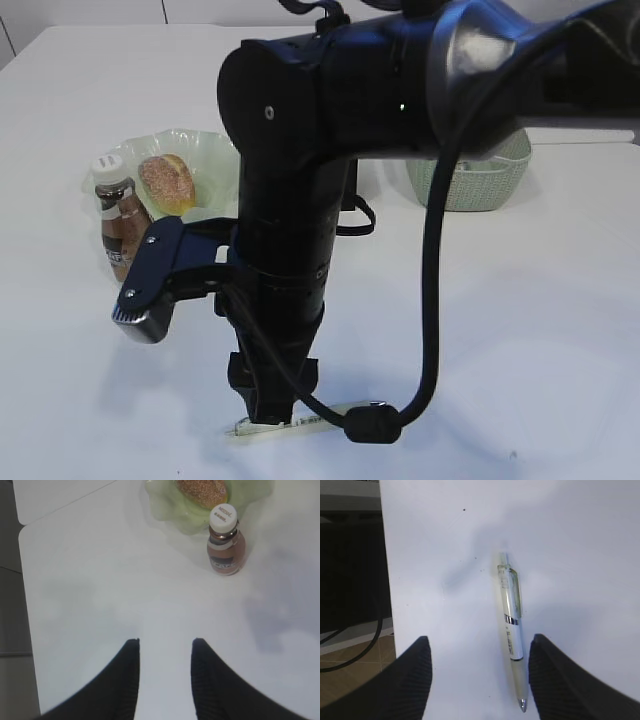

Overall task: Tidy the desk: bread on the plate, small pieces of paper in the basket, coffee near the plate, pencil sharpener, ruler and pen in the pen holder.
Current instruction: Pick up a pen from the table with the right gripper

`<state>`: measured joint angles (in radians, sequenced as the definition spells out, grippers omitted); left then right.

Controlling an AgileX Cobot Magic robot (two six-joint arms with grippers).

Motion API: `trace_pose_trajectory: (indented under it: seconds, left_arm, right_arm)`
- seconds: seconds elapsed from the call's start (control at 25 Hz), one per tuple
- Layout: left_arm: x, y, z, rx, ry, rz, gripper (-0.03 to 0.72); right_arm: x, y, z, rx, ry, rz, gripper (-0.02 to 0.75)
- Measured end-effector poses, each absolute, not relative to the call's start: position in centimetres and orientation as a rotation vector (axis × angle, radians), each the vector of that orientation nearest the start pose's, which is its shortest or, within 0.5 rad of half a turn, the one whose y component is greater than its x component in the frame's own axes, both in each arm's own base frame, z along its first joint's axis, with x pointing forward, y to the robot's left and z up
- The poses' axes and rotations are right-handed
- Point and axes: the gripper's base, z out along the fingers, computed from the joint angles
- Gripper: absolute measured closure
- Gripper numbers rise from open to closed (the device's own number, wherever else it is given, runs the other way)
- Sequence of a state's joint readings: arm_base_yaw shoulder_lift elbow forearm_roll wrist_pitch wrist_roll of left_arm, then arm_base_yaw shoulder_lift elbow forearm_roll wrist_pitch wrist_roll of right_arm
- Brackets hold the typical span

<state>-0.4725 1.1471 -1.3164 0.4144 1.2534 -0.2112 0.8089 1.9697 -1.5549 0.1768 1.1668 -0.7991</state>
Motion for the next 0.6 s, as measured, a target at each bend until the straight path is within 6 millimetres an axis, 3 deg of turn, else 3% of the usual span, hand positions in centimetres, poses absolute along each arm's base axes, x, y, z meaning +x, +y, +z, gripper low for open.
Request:
trace_pose_trajectory:
  seconds: [0.16,0.24,0.6]
  left_arm:
    - [19.7,-6.2,41.2,0.336,2.432,0.264,0.447]
    - [19.7,-6.2,41.2,0.336,2.432,0.264,0.447]
    - [19.7,-6.2,41.2,0.336,2.432,0.264,0.447]
  right_arm:
    - [26.4,29.8,21.3,-2.21,2.128,0.243,0.257]
    - [26.8,29.8,20.0,-2.321,2.049,0.197,0.257]
    - [28.1,30.2,18.8,-2.324,1.941,0.08,0.257]
